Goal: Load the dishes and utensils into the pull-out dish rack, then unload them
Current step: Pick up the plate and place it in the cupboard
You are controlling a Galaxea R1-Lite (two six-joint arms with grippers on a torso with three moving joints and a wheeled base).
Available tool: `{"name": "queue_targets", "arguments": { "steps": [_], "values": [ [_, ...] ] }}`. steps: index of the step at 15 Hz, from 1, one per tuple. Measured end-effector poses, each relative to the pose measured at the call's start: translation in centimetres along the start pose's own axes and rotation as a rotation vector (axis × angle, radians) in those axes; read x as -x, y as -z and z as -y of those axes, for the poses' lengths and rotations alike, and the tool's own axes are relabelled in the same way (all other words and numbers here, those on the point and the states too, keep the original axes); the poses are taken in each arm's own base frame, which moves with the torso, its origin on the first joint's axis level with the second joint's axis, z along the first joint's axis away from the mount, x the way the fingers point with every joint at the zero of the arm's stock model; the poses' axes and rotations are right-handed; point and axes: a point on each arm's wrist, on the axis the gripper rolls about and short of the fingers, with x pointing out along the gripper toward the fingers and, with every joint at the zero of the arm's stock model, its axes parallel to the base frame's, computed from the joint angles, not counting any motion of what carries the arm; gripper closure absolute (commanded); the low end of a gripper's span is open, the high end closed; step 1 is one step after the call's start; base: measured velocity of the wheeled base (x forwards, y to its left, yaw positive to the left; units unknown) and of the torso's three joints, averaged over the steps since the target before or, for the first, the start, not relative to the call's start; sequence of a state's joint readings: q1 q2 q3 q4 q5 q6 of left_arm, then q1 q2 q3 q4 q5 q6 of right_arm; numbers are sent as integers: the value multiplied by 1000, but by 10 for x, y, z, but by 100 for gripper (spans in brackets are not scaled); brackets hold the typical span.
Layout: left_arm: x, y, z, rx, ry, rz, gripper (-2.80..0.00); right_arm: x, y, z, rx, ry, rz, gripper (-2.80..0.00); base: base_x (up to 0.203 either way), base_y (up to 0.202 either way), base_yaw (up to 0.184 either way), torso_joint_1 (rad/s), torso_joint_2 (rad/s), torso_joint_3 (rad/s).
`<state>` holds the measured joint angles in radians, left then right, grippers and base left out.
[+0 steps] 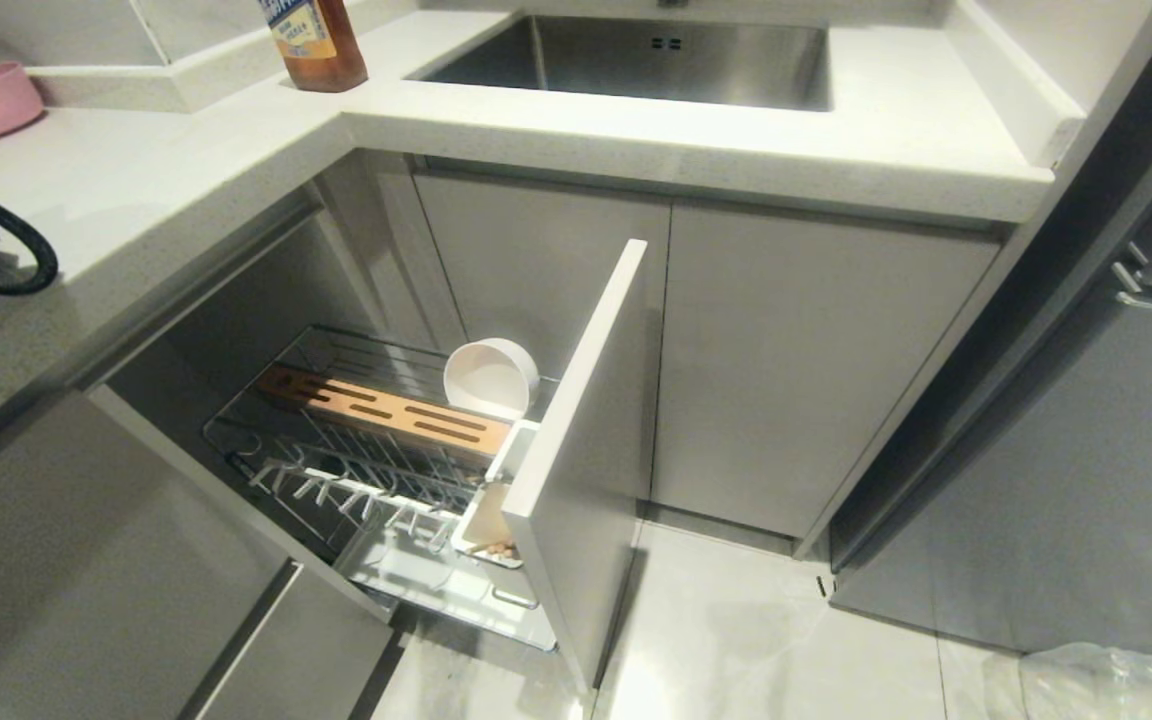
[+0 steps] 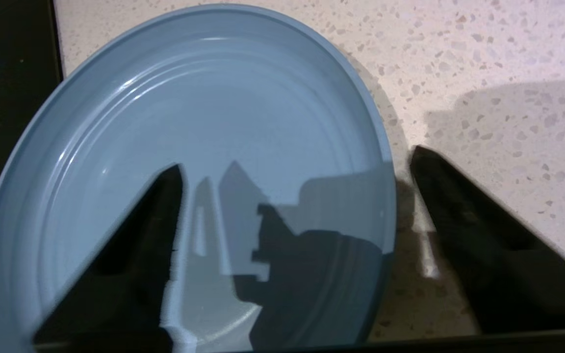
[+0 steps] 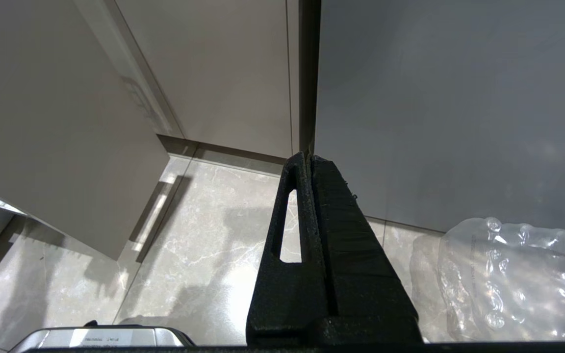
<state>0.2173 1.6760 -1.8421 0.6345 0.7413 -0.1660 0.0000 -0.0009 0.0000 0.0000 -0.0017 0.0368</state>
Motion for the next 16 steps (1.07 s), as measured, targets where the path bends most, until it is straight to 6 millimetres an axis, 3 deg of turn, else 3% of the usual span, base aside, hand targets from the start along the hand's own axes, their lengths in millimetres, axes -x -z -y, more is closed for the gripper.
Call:
{"name": "queue_targets", "arguments": {
  "steps": [10,16],
  "values": [
    [3,-2,-2,13,1,9,0,0,0,0,0,0,0,0,0,0,0,0,0,0],
    [24,-6,-20,62,75,25,0,0,0,0,0,0,0,0,0,0,0,0,0,0]
  ]
}}
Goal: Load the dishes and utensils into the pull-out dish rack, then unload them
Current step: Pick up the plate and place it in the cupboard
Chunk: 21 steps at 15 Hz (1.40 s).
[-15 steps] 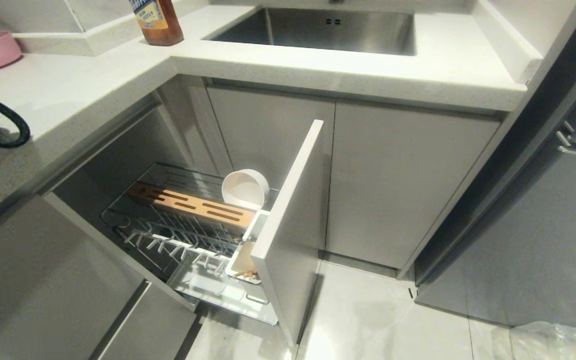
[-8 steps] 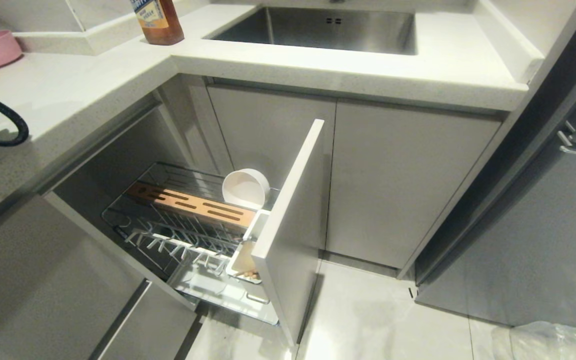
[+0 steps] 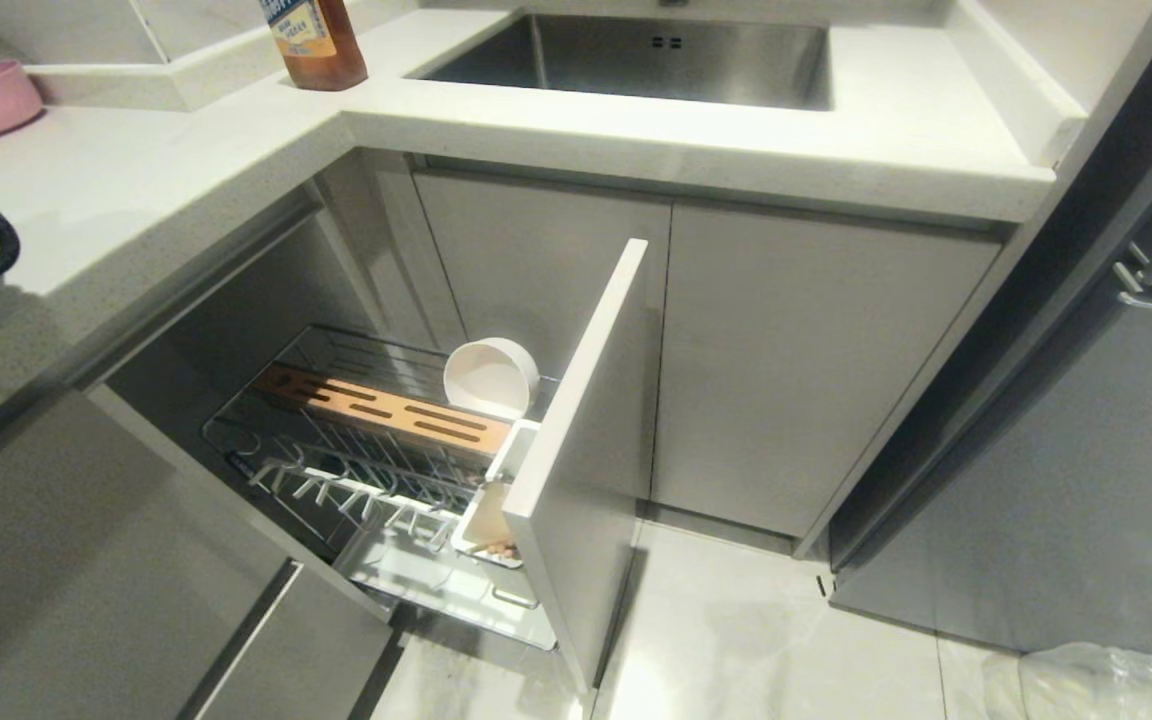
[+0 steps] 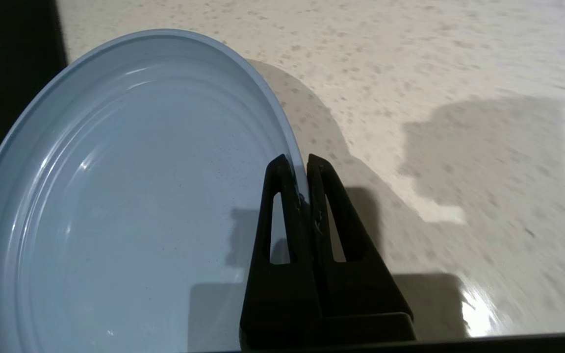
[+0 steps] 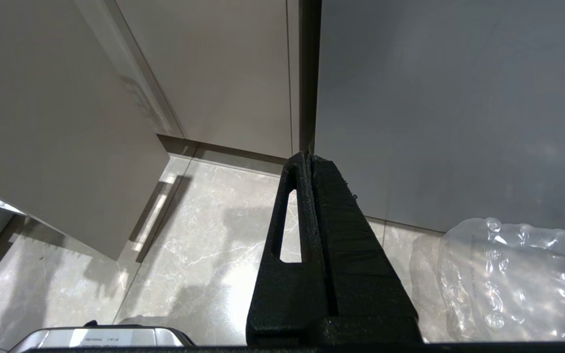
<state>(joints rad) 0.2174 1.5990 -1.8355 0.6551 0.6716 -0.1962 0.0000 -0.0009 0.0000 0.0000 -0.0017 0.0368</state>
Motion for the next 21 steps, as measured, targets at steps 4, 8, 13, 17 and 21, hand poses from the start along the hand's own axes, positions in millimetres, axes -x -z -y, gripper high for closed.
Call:
{"name": "queue_targets", "arguments": {
  "steps": [4,8,13,17,21],
  "values": [
    [40,-20,-16,226,126,103,0,0,0,0,0,0,0,0,0,0,0,0,0,0],
    [84,-27,-30,338,286,156,0,0,0,0,0,0,0,0,0,0,0,0,0,0],
    [137,-17,-24,386,645,120,0,0,0,0,0,0,0,0,0,0,0,0,0,0],
    [164,-9,-13,443,879,130,0,0,0,0,0,0,0,0,0,0,0,0,0,0],
    [180,-15,-13,581,1008,162,0,0,0,0,0,0,0,0,0,0,0,0,0,0]
  ]
}}
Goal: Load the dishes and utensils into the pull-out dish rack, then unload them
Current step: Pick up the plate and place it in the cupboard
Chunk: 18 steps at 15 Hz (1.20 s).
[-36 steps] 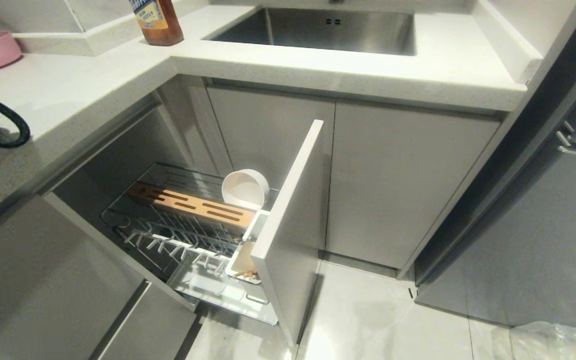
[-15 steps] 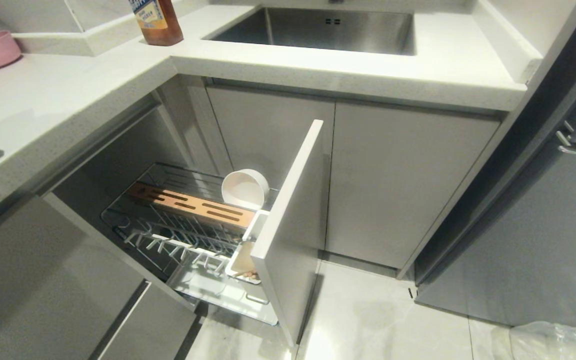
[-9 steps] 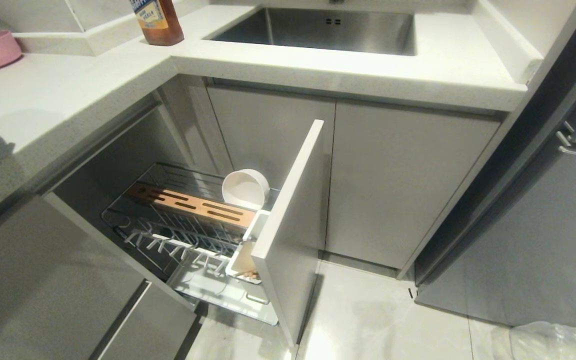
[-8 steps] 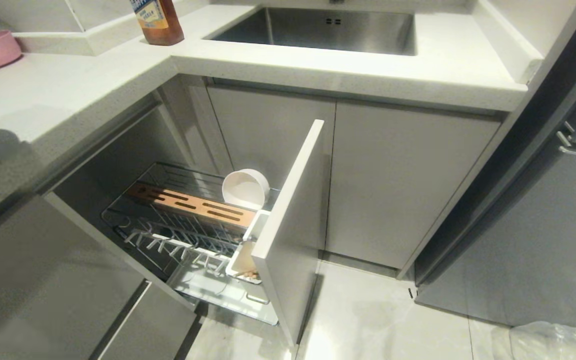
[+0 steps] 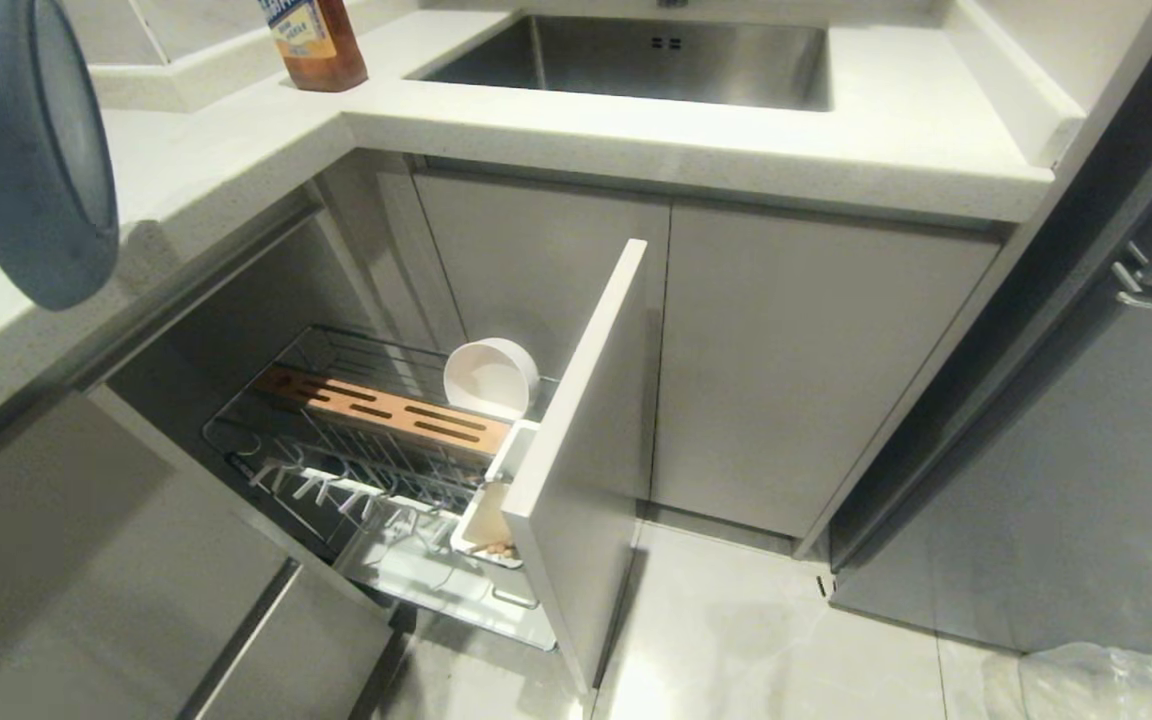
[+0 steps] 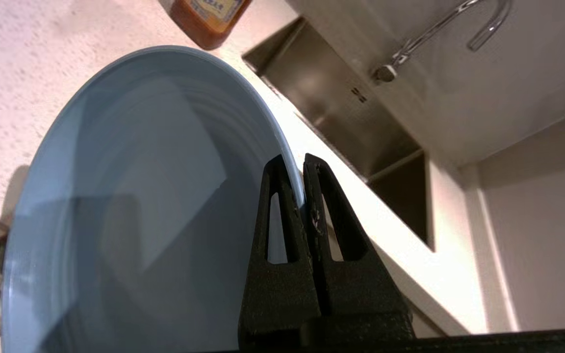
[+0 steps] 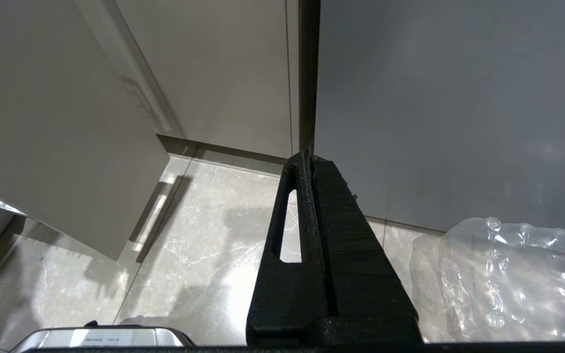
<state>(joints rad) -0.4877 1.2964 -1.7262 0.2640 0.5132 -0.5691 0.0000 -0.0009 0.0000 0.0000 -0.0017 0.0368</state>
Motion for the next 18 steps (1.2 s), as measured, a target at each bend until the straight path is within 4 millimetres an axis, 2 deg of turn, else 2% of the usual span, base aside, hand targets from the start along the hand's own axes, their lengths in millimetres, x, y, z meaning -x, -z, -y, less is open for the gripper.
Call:
{"name": "queue_targets", "arguments": {
  "steps": [3,5,8,10,14,18],
  "values": [
    [3,6,7,61,47,-41,0,0,0,0,0,0,0,0,0,0,0,0,0,0],
    [1,16,12,123,71,-92,0,0,0,0,0,0,0,0,0,0,0,0,0,0],
    [-8,52,17,146,63,-169,0,0,0,0,0,0,0,0,0,0,0,0,0,0],
    [-21,77,18,175,15,-142,0,0,0,0,0,0,0,0,0,0,0,0,0,0],
    [-47,125,0,204,-138,-34,0,0,0,0,0,0,0,0,0,0,0,0,0,0],
    [-62,158,-24,307,-263,8,0,0,0,0,0,0,0,0,0,0,0,0,0,0]
  ]
}}
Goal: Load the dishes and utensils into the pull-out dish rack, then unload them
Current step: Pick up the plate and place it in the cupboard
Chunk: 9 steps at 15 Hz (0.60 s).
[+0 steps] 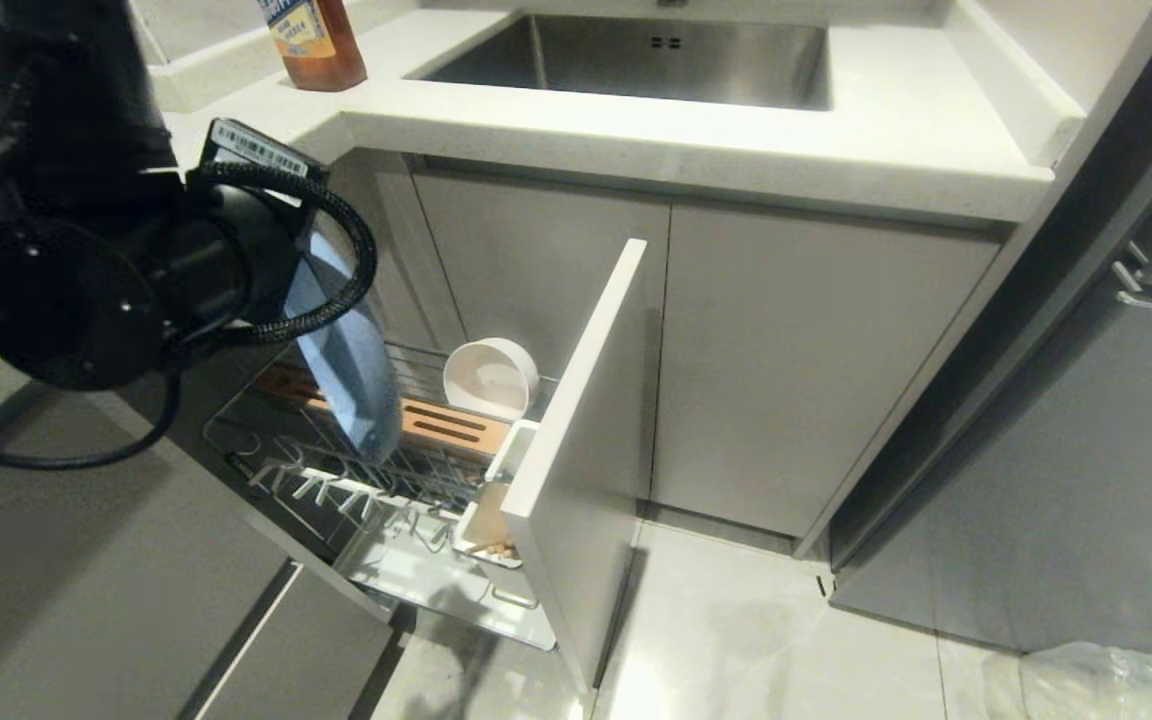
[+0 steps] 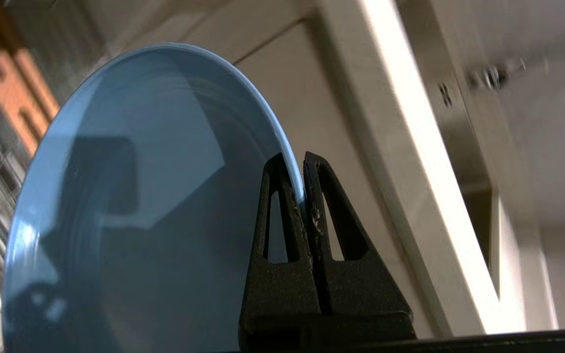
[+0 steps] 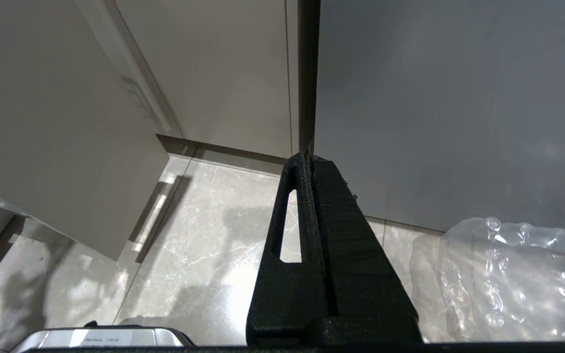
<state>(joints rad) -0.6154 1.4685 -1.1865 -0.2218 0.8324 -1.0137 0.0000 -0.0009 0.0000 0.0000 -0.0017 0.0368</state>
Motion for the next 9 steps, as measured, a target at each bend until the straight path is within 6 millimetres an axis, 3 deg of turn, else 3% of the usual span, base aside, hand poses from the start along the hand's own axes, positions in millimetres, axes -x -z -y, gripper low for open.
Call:
{"name": "queue_targets", "arguments": {
  "steps": [9],
  "values": [
    [-49,33,-34,157,-70,112,0,0,0,0,0,0,0,0,0,0,0,0,0,0]
  ]
}}
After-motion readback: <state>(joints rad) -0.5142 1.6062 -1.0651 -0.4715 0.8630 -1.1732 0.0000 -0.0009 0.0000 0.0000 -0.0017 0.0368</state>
